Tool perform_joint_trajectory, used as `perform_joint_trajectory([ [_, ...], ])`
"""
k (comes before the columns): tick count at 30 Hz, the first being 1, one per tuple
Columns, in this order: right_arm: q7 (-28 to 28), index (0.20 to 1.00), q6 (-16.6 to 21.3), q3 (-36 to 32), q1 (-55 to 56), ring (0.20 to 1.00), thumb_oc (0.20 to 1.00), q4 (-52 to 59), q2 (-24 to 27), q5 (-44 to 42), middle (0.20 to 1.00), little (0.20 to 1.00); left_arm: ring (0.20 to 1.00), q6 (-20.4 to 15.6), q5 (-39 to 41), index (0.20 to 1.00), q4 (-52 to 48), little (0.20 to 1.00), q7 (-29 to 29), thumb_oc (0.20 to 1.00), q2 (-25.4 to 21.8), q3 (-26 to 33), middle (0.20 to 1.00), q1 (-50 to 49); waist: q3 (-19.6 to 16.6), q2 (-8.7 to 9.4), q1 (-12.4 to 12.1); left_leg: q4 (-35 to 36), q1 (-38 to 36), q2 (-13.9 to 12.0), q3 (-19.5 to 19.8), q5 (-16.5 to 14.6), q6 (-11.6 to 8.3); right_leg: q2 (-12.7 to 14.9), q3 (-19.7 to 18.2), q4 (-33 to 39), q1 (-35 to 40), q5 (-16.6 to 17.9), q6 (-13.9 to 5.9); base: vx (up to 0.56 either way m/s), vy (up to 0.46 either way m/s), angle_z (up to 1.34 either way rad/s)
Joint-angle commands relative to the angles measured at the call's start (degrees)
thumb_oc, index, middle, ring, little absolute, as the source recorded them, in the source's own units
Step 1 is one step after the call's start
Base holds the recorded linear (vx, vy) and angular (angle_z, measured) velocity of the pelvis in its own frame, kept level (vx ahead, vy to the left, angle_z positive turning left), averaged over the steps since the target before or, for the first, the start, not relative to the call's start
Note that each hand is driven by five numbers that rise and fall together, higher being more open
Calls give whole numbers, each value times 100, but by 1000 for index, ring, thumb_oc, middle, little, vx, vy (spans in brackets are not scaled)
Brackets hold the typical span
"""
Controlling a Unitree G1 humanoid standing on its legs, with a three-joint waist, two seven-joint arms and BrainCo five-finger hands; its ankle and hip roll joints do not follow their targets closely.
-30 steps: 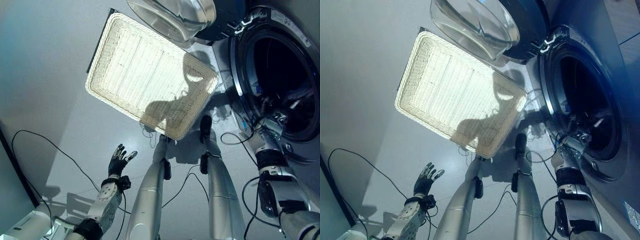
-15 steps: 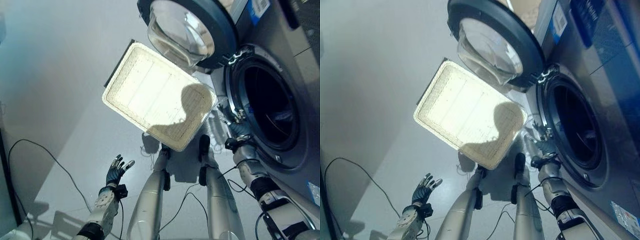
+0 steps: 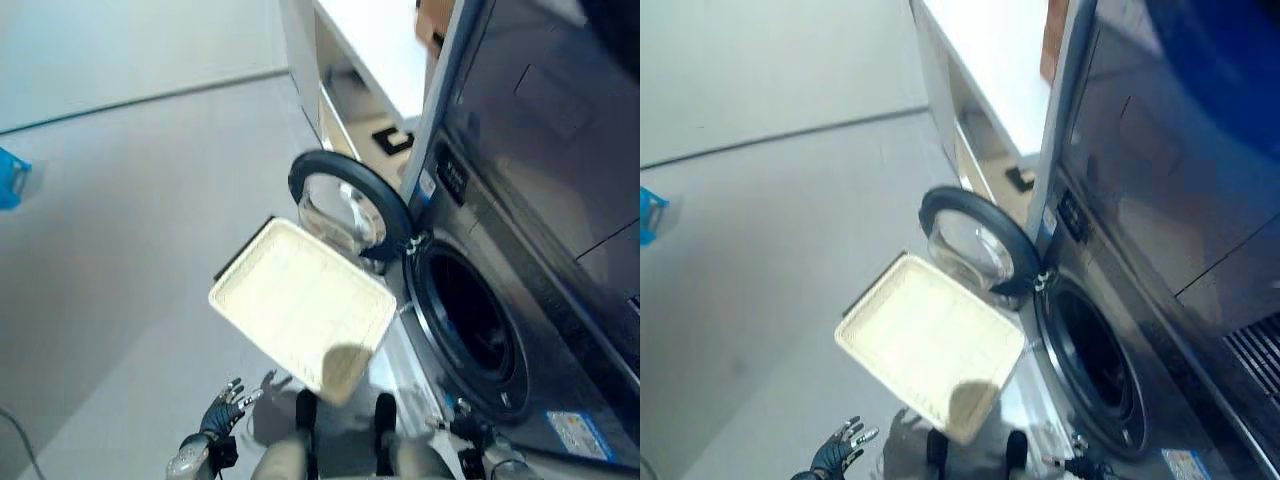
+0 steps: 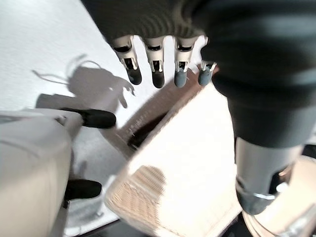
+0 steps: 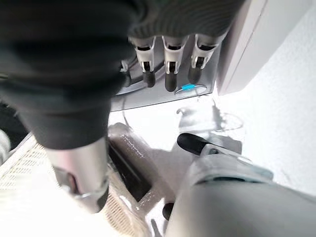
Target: Put the clothes into the washing machine.
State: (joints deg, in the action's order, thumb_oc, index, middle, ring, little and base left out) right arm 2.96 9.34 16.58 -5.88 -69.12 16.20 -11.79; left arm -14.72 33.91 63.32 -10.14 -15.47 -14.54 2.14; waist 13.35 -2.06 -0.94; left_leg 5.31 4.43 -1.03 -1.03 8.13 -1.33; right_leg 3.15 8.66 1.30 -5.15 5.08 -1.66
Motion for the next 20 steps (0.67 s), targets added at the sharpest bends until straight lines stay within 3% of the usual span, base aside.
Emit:
perform_joint_trajectory([
  [1, -348, 1000, -117, 19, -348, 1000, 1000, 1, -16, -22, 1000, 1000, 1000, 364, -572, 1000, 237, 1000, -444, 1000, 127, -49, 1000, 295, -126, 125, -121, -66, -260, 302, -40, -470, -106, -82, 166, -14, 318, -208, -274, 139, 7, 22],
  [5, -724, 1000, 192, -42, -215, 1000, 1000, 7, -162, -376, 1000, 1000, 1000, 536, -1040, 1000, 518, 1000, -548, 1000, 257, -219, 1000, 280, -525, 132, -63, -31, -478, 310, -32, -557, -102, -128, 117, 159, 559, -204, -275, 96, 17, 14],
  [8, -1053, 1000, 123, -49, -137, 1000, 1000, 18, -236, -390, 1000, 1000, 1000, 661, -1174, 1000, 653, 1000, -553, 1000, 311, -151, 1000, 254, -735, 152, -20, -31, -637, 330, -40, -650, -65, -143, 29, 216, 723, -245, -263, 79, 21, 0],
  [11, -1522, 1000, -122, -15, -69, 1000, 1000, -80, -299, -297, 1000, 1000, 1000, 834, -1334, 1000, 821, 1000, -527, 1000, 332, -90, 1000, 221, -880, 175, 0, -31, -793, 369, -1, -725, -8, -158, -46, 180, 861, -318, -239, 29, -4, -1],
  [15, -1675, 1000, -568, 31, -52, 1000, 1000, -271, -373, -190, 1000, 1000, 1000, 1081, -1198, 1000, 1010, 1000, -428, 1000, 378, 115, 1000, 138, -1005, 241, -52, -31, -985, 408, 4, -806, 32, -150, -28, 253, 1070, -336, -228, 66, -25, 0],
  [20, -1683, 1000, -757, 144, 12, 1000, 1000, -397, -466, 286, 1000, 1000, 1000, 1153, -1292, 1000, 1105, 1000, -411, 1000, 422, 277, 1000, 44, -1075, 277, -78, -34, -1094, 420, -4, -854, 69, -168, -45, 284, 1180, -344, -211, 42, -16, -2],
])
